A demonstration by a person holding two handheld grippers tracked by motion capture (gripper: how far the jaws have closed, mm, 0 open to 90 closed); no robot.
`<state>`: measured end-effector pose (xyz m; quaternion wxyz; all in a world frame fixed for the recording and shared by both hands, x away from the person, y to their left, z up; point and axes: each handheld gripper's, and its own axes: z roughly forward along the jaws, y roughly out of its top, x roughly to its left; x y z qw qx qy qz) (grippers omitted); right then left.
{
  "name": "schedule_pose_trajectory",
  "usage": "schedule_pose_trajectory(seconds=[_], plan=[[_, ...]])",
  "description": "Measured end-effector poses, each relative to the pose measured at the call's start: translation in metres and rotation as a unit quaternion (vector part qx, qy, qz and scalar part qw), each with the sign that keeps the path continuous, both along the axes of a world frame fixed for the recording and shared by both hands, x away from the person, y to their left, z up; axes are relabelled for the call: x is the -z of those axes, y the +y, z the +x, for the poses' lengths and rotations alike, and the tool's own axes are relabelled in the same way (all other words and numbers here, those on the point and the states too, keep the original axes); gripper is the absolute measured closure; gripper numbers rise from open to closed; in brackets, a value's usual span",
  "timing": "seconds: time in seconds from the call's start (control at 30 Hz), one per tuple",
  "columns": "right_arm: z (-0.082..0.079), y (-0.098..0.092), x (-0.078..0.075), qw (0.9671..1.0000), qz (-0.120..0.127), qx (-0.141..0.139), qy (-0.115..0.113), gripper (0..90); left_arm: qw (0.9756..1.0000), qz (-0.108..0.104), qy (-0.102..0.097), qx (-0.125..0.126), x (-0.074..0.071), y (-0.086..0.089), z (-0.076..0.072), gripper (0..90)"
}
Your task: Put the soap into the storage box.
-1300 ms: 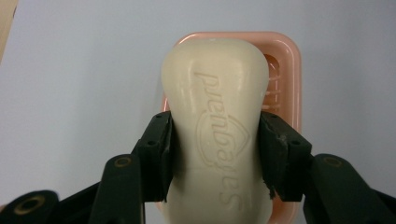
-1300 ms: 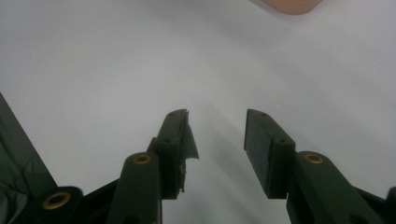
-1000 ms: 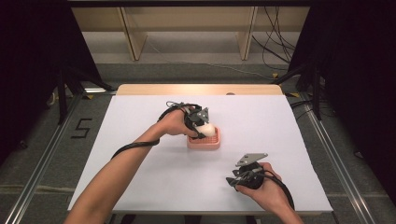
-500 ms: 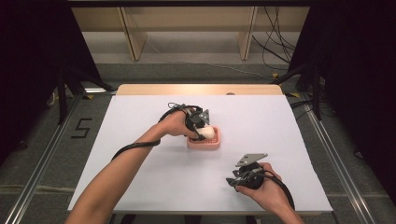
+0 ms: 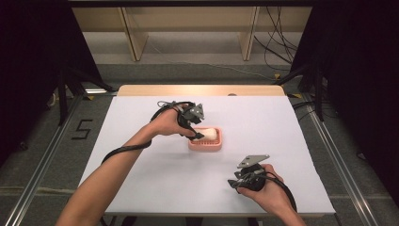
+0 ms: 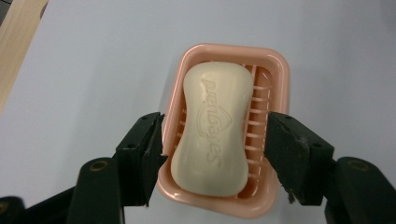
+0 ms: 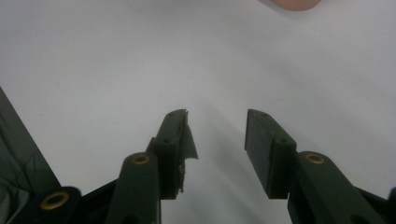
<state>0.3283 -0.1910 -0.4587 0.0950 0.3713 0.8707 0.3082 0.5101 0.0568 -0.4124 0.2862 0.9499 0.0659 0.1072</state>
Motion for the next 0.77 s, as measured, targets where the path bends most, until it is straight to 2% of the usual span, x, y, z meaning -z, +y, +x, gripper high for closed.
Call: schedule_pose_trajectory(seconds=[0.1, 0.13, 0.23, 0.27, 0.33, 0.37, 0.43, 0.47, 0.5, 0.53, 0.57, 0.6, 0.63, 0.67, 0.7, 0.73, 0.77], plan=[[-0.001, 0.001, -0.001, 0.9999, 0.004, 0.002, 0.009, 59.0, 1.0, -0.004, -0.004, -0.006, -0.002, 0.008, -0.006, 36.8], [-0.001, 0.001, 0.0, 1.0, 0.003, 0.002, 0.007, 59.0, 0.9998, -0.013, -0.004, -0.011, -0.001, 0.011, -0.008, 36.8], [-0.001, 0.0, -0.001, 1.0, -0.003, 0.0, 0.009, 58.9, 0.9995, -0.017, -0.006, -0.026, -0.003, 0.026, -0.018, 36.8], [-0.001, 0.0, -0.001, 1.0, -0.003, 0.0, 0.009, 58.9, 0.9995, -0.017, -0.006, -0.026, -0.003, 0.026, -0.018, 36.8], [-0.001, 0.0, -0.001, 1.0, -0.002, 0.001, 0.01, 58.9, 0.9991, -0.02, -0.004, -0.038, -0.002, 0.036, -0.026, 36.7], [-0.002, 0.0, -0.002, 0.9998, -0.001, 0.008, 0.016, 58.7, 0.9984, -0.023, -0.002, -0.052, -0.001, 0.048, -0.035, 36.3], [-0.001, -0.001, -0.001, 0.9999, -0.001, 0.007, 0.014, 58.6, 0.9976, -0.028, 0.007, -0.062, 0.002, 0.061, -0.046, 35.9], [-0.001, -0.001, -0.001, 0.9999, -0.001, 0.007, 0.014, 58.6, 0.9976, -0.028, 0.007, -0.062, 0.002, 0.061, -0.046, 35.9], [-0.002, -0.001, -0.001, 0.9999, 0.001, 0.006, 0.014, 58.3, 0.9957, -0.041, 0.014, -0.082, 0.008, 0.077, -0.059, 35.6], [-0.002, -0.001, -0.001, 0.9999, 0.001, 0.006, 0.014, 58.3, 0.9957, -0.041, 0.014, -0.082, 0.008, 0.077, -0.059, 35.4], [-0.002, 0.0, 0.0, 0.9999, 0.008, 0.009, 0.009, 58.0, 0.994, -0.045, 0.014, -0.099, 0.015, 0.093, -0.073, 35.4], [-0.001, -0.001, 0.0, 0.9999, 0.007, 0.009, 0.01, 57.9, 0.9925, -0.051, 0.011, -0.111, 0.019, 0.101, -0.081, 35.4], [-0.001, -0.001, 0.0, 0.9999, 0.004, 0.008, 0.007, 57.7, 0.9897, -0.065, 0.02, -0.126, 0.024, 0.108, -0.09, 35.4], [-0.001, -0.001, 0.0, 0.9999, 0.004, 0.008, 0.007, 57.7, 0.9897, -0.065, 0.02, -0.126, 0.024, 0.108, -0.09, 35.2], [-0.001, -0.001, 0.001, 0.9999, 0.005, 0.011, 0.011, 57.3, 0.9858, -0.074, 0.023, -0.149, 0.032, 0.124, -0.104, 34.9], [-0.001, -0.001, 0.001, 0.9999, 0.005, 0.011, 0.011, 57.3, 0.9858, -0.074, 0.023, -0.149, 0.032, 0.124, -0.104, 34.8], [0.001, -0.003, 0.001, 0.9999, -0.002, 0.005, 0.013, 56.9, 0.9838, -0.077, 0.026, -0.16, 0.036, 0.13, -0.111, 34.6]])
